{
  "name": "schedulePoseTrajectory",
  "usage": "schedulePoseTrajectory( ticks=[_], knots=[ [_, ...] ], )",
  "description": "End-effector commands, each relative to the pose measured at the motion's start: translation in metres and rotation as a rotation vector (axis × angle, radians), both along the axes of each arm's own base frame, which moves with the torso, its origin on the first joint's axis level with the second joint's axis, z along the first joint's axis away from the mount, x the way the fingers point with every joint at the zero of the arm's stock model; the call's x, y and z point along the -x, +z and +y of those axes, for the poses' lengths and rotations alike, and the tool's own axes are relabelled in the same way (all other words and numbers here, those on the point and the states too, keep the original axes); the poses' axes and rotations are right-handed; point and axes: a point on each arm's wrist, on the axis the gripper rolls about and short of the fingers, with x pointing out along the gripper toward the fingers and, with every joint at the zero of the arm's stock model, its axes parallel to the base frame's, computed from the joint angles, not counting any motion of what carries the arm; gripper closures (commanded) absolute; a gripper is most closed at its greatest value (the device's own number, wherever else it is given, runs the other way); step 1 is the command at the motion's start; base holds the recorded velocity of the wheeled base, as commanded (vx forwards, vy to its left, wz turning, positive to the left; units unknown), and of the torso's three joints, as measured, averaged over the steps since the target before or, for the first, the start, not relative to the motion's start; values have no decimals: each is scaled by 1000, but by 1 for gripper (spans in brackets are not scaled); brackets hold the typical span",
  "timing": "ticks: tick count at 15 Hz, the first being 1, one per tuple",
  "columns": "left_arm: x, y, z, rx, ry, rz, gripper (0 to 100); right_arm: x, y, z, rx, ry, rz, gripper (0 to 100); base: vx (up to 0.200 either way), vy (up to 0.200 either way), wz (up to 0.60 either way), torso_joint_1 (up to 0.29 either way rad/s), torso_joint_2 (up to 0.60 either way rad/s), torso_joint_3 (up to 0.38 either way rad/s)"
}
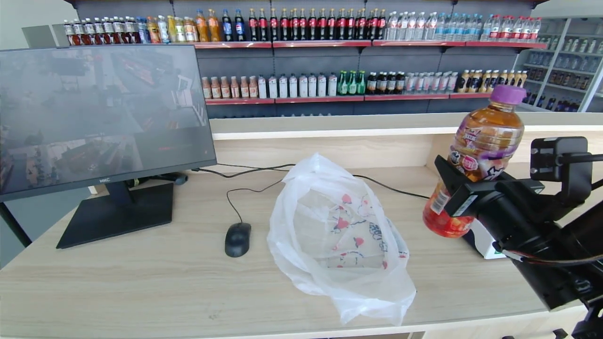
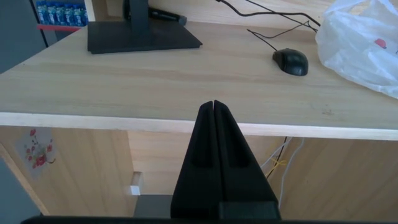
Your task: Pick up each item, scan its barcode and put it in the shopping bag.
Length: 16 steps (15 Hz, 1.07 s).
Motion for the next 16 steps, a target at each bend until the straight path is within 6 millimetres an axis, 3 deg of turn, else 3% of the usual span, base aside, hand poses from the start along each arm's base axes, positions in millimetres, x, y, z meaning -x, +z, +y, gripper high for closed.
schedulePoseTrajectory(
  ticks=[1, 3, 7, 10, 13, 16],
  knots=[
    [0, 0, 0, 1, 0, -1, 100, 1, -2, 1, 4, 6, 5, 100, 0, 0, 0, 0, 0, 0],
    [0, 0, 0, 1, 0, -1, 100, 0, -2, 2, 4, 7, 5, 100, 0, 0, 0, 0, 0, 0],
    [0, 0, 0, 1, 0, -1, 100, -1, -5, 3, 9, 9, 16, 100, 0, 0, 600, 1, 2, 4],
    [0, 0, 0, 1, 0, -1, 100, -3, -2, 4, 5, 7, 4, 100, 0, 0, 0, 0, 0, 0],
    [0, 0, 0, -1, 0, 1, 100, -10, -2, 18, 0, 41, 2, 100, 0, 0, 0, 0, 0, 0],
    [0, 0, 0, -2, 0, 1, 100, -36, -9, 44, -19, 78, 6, 100, 0, 0, 0, 0, 0, 0]
  ],
)
